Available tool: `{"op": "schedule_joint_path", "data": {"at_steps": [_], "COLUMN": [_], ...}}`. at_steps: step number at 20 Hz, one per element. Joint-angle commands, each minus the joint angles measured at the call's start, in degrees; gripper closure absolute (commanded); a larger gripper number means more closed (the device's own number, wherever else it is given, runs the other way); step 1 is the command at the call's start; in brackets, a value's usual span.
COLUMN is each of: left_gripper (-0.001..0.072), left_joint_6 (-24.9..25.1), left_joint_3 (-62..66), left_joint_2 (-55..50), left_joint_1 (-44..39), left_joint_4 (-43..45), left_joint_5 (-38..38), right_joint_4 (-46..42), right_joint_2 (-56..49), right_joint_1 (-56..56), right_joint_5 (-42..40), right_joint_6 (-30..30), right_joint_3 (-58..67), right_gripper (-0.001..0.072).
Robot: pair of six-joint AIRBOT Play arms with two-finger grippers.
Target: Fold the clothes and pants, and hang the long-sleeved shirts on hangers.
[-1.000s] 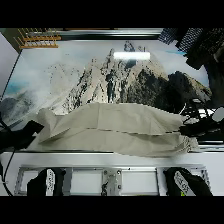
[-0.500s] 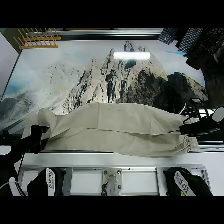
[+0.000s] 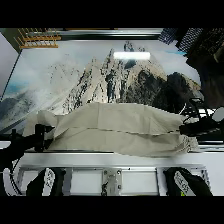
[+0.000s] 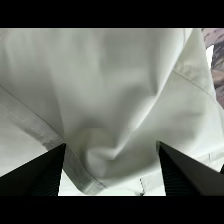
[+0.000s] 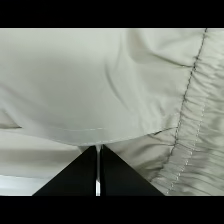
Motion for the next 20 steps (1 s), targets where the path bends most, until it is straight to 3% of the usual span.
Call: {"op": "schedule_joint_path", "data": {"at_steps": [1, 6, 11, 20], "left_gripper": [0.009, 0.0089, 0.0089, 0.009], "left_joint_6": [1.7, -3.3, -10.3, -19.3], "left_joint_3": [0.8, 0.8, 0.8, 0.8], "left_joint_2": [0.0, 9.0, 14.1, 4.0], "left_joint_1": [0.0, -3.6, -10.4, -20.6], "left_joint_4": [1.1, 11.9, 14.6, 13.4], "left_joint_5": [-2.8, -5.9, -6.2, 5.2], "right_joint_4": [0.5, 0.9, 0.9, 0.9], "right_joint_2": [0.0, 0.0, 0.0, 0.0], "right_joint_1": [0.0, 0.0, 0.0, 0.0], "right_joint_5": [0.0, -1.0, -2.3, -2.4], "right_joint_6": [0.0, 0.0, -0.6, -2.2], "right_joint_3": [0.0, 0.0, 0.0, 0.0], "right_gripper": [0.0694, 0.0694, 0.0694, 0.0694]}}
